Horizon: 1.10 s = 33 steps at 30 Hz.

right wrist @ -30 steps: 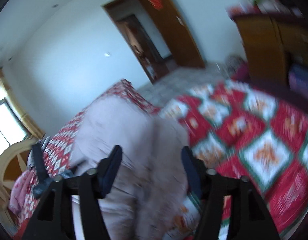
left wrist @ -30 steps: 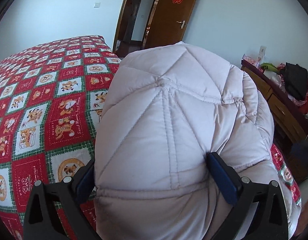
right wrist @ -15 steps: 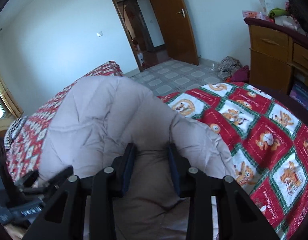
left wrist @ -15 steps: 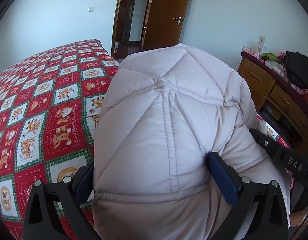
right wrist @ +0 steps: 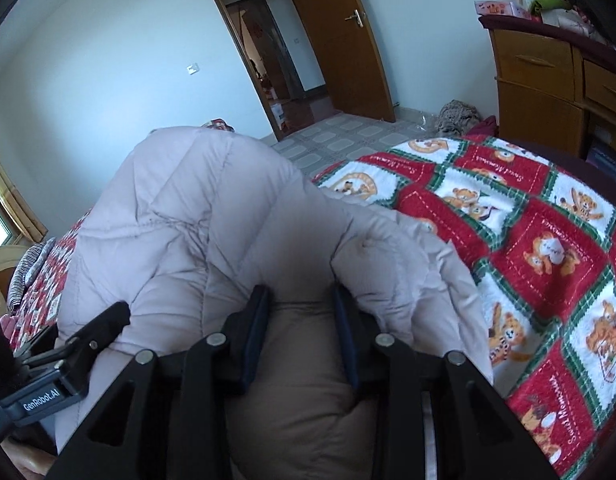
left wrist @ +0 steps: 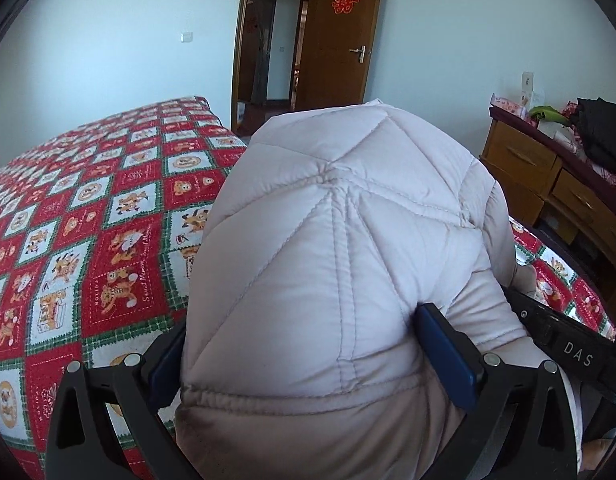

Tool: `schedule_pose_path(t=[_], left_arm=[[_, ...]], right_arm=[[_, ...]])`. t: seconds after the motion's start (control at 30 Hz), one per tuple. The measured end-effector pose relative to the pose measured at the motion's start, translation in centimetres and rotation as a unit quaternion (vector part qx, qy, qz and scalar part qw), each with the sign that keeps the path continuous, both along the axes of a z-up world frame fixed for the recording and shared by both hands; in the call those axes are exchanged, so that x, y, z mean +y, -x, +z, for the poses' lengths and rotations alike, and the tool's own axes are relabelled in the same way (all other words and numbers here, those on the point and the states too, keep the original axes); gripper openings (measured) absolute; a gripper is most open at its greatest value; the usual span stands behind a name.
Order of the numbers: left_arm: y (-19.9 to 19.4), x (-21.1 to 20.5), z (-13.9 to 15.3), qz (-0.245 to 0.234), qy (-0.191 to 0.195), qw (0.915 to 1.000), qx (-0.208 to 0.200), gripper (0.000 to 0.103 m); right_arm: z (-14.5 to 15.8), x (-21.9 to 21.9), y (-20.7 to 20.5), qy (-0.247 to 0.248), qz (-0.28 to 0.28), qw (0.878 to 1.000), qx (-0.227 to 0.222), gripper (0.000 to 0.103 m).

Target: Fold large clothes

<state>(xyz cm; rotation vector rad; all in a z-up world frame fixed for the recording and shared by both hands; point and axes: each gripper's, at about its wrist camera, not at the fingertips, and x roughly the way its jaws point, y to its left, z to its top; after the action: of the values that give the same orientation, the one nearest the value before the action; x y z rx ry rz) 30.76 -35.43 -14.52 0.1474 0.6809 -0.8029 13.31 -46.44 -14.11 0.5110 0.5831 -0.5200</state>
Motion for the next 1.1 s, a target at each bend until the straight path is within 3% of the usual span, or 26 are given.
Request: schedule_pose_path(t=[0.43,0.67,0.9,1.0,1.1], left_arm=[[0.5,3.0,2.0,0.019,0.001,0.9995,0.026,0.102],[2.3,4.1,5.1,0.058,-0.024,0.995,-0.077,0.102],[4.5,7.2,9.1,0.076,0.02,0.9894,-0.122,0.102],[5.7,8.3,10.5,0.079,0.024,0.9871,-0.137,0.102],[6.8,9.3,11.4,0.08,0.022,0.9852,-0.15,0.102]], right_arm=[[0.5,1.3,-0.1,0.041,-0.012,0.999,0.023,0.035],[0.6,1.7,0.0,0.047,-0.017,0.999,0.022,0.036],[1.0,2.0,0.3,0.054,-0.022,0.998,0.017,0.038],[1.8,2.5,1.1,0.054,-0.021,0.998,0.017,0.044],[3.6,4.0,3.6,0.05,-0.034,0.998,-0.008,0.066]])
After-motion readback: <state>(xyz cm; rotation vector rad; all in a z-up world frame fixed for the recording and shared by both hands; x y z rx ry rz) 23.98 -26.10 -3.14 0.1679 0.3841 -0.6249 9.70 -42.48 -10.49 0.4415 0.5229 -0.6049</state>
